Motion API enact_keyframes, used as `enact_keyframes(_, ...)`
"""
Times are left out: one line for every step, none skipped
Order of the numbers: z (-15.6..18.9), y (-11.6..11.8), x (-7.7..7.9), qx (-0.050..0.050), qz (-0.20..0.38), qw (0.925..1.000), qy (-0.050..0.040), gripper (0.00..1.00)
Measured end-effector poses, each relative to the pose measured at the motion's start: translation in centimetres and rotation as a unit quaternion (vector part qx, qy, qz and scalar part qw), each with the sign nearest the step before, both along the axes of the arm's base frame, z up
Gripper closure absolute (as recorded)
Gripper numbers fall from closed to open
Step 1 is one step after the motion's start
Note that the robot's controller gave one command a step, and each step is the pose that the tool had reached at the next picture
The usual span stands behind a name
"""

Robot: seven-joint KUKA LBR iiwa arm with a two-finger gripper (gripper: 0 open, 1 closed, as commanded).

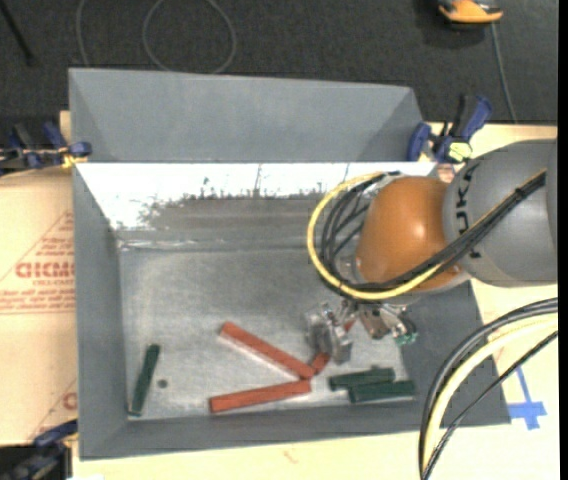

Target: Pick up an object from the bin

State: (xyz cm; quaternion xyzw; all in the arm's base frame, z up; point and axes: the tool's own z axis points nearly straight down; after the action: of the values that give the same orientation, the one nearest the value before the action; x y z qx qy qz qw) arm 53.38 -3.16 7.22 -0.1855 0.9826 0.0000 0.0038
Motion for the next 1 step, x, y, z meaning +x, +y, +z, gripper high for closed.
enact_keyframes(11.45,2.94,0.25,-0.001,0.010,0.9999,-0.0022,1.00)
